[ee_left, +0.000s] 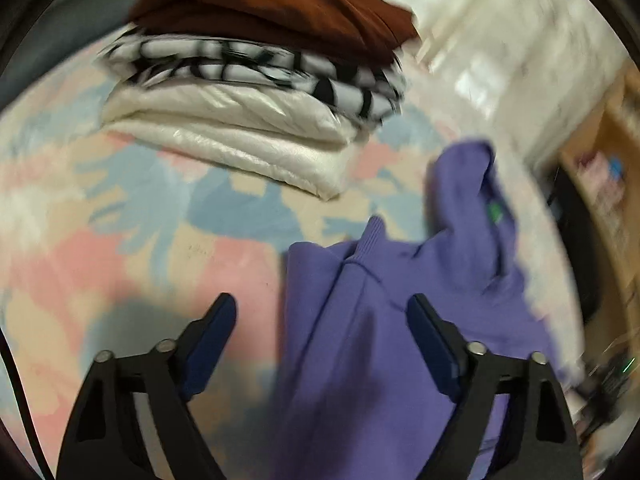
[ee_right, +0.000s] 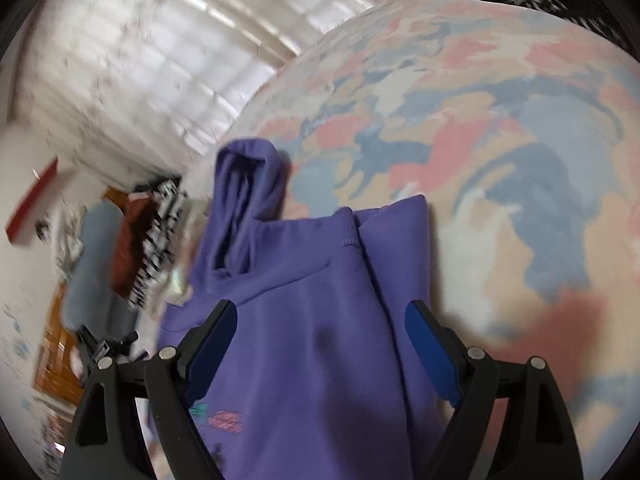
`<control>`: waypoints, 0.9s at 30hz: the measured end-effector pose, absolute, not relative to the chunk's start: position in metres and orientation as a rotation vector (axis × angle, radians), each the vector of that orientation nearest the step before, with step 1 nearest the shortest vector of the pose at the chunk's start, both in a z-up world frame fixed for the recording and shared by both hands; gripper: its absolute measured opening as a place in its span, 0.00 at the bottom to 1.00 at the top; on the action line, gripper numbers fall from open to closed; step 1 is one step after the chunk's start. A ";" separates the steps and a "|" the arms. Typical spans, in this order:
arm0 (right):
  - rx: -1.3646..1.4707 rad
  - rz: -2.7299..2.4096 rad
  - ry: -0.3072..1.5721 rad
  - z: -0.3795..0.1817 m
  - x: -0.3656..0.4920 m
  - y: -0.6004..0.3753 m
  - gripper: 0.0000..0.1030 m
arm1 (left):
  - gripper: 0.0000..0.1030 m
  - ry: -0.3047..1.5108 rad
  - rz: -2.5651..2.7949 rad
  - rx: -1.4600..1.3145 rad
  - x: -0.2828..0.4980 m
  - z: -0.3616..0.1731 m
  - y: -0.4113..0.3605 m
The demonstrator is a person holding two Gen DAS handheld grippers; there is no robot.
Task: Fold large clothes
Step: 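Lift the held hem and fold it up onto the collar with both tools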
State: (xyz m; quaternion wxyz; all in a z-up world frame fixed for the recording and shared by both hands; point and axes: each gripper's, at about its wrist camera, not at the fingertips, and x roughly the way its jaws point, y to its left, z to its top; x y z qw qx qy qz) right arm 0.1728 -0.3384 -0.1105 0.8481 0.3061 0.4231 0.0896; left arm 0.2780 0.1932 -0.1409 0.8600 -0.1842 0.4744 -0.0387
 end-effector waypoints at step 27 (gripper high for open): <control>0.155 -0.070 0.905 -0.121 0.240 -0.292 0.08 | 0.22 0.958 0.009 -0.019 0.317 -0.171 0.140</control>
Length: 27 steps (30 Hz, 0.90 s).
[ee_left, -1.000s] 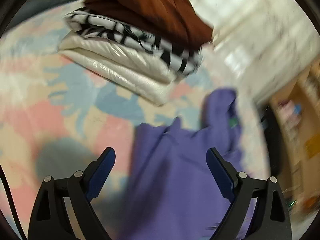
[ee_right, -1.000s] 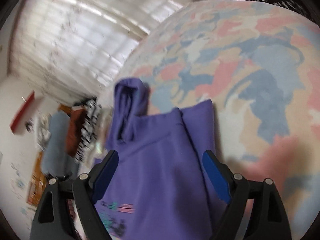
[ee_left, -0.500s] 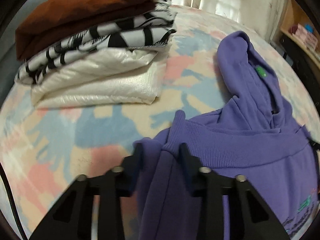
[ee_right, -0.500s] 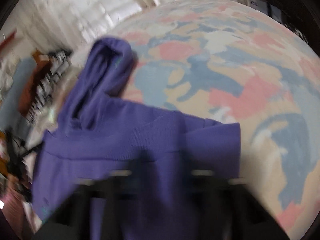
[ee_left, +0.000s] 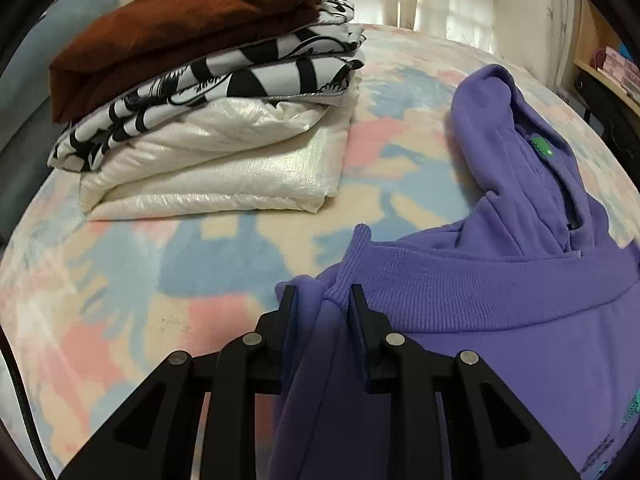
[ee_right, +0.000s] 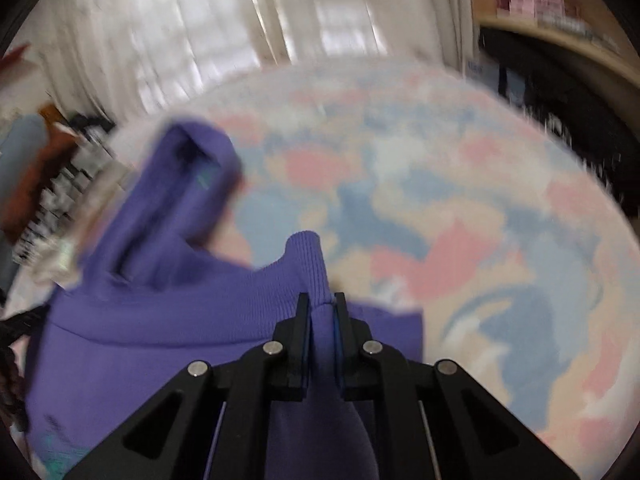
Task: Fold large clothes
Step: 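Lift the held hem and fold it up onto the collar with both tools, then open both tools to release the folded hem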
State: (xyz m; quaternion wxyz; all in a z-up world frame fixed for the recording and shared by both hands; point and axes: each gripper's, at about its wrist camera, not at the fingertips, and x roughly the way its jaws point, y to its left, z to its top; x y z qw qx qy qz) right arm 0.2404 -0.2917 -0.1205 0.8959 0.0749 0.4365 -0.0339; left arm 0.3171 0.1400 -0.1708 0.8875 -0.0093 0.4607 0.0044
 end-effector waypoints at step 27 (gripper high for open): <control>0.001 0.102 0.906 -0.122 0.144 -0.174 0.32 | 0.29 0.928 0.038 0.046 0.190 -0.164 0.098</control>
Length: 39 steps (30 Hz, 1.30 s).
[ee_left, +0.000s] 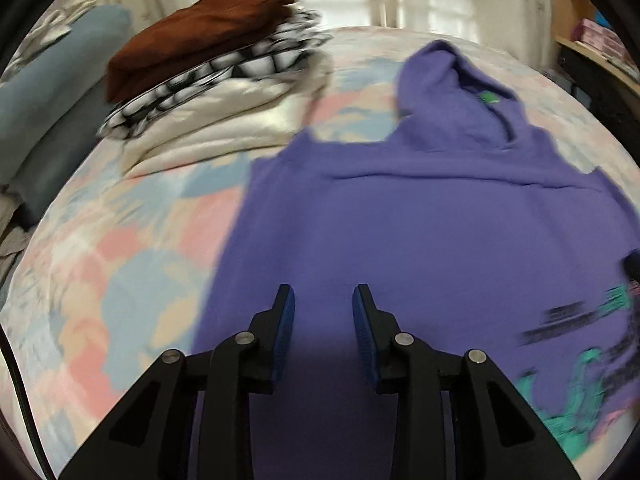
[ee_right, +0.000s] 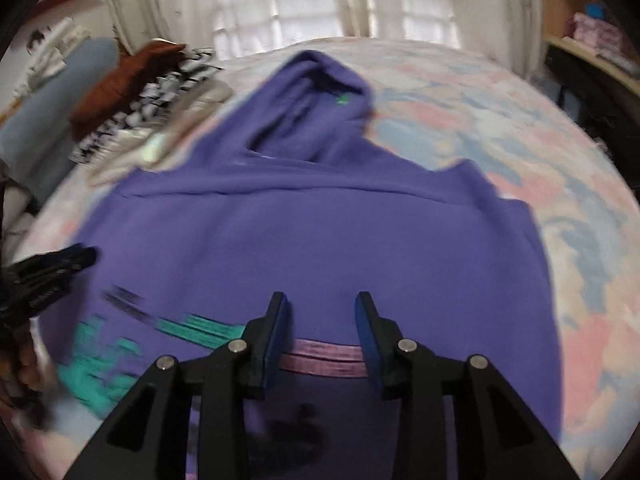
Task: Fold large clothes
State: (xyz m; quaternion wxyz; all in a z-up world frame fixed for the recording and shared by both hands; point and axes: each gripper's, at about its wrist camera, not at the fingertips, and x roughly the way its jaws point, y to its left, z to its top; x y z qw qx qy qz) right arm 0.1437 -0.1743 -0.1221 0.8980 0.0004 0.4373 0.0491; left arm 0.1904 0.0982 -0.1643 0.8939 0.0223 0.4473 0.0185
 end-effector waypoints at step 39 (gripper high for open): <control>0.214 -0.072 0.923 -0.138 0.027 -0.262 0.29 | 0.49 0.913 0.114 -0.094 0.089 -0.169 0.123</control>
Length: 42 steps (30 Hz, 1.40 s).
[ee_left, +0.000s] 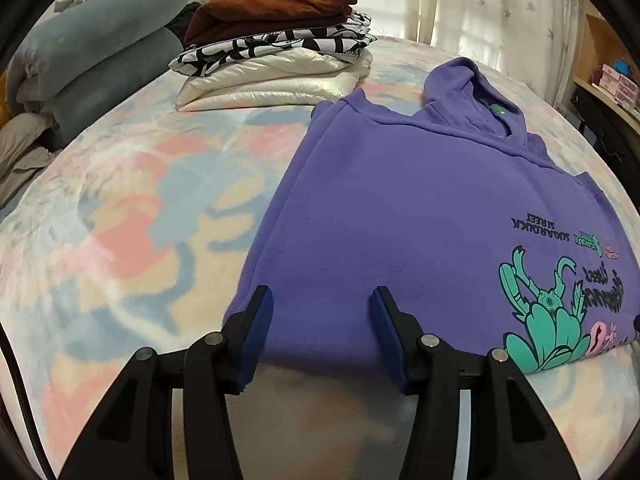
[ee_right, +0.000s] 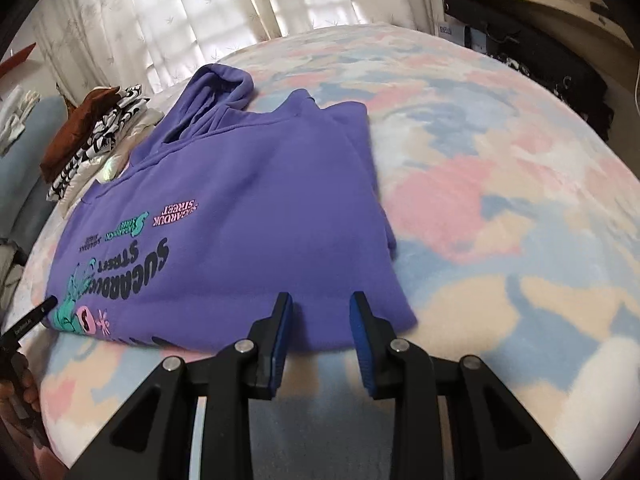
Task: Fold large clothes
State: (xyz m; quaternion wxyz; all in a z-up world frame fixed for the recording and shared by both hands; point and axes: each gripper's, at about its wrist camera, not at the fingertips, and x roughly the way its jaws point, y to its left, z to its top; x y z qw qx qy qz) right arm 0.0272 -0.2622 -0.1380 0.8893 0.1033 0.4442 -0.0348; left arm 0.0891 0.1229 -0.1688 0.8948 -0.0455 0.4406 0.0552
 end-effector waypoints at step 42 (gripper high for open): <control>0.275 0.058 0.958 -0.084 0.201 -0.256 0.34 | 0.80 0.888 -0.016 0.075 0.292 -0.087 0.095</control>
